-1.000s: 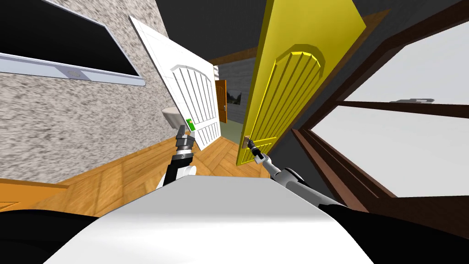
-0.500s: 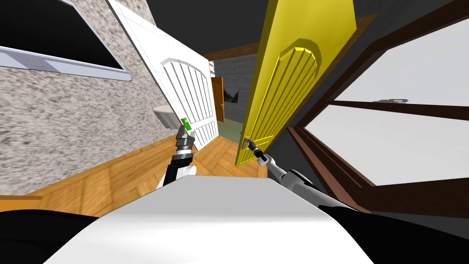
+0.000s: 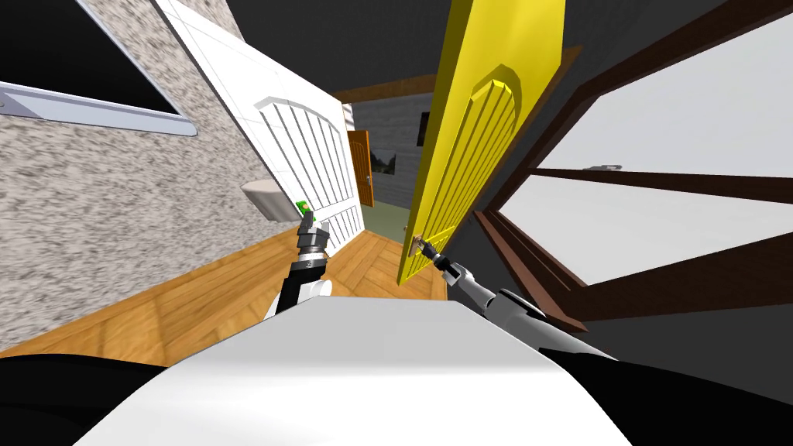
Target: Pull the door open
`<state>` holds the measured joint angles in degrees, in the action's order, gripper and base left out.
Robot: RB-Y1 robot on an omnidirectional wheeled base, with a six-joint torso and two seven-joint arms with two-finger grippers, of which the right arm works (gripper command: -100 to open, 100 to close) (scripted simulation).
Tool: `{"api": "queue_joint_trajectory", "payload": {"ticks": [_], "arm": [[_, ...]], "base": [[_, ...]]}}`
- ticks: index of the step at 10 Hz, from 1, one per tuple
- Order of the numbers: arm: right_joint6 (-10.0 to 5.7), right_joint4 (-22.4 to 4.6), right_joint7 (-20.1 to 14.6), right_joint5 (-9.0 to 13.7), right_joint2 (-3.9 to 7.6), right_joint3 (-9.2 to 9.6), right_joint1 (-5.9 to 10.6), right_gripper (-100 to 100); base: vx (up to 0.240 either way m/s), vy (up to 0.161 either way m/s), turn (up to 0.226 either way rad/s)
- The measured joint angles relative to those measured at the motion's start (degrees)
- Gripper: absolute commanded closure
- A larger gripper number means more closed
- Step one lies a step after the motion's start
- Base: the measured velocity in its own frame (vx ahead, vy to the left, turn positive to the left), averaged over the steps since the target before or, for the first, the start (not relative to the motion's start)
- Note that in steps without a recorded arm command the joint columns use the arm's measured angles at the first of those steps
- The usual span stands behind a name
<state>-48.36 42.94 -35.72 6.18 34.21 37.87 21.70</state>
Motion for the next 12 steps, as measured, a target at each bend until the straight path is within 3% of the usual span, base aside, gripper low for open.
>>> {"api": "queue_joint_trajectory", "payload": {"ticks": [2, 4, 11, 12], "arm": [[-1.61, 1.15, -1.84, -0.34, 2.09, 1.68, -0.7, 100], [-2.48, 0.82, -2.03, -0.41, 2.37, 2.0, -0.98, 100], [-7.86, -0.27, -2.24, -0.05, 4.07, 2.52, -1.91, 100], [-8.99, -1.82, -2.36, -0.17, 3.6, 2.8, -1.33, 100]], "base": [[-0.014, -0.014, -0.045], [0.022, 0.051, -0.01], [0.032, 0.058, -0.006], [0.009, 0.062, 0.024]]}}
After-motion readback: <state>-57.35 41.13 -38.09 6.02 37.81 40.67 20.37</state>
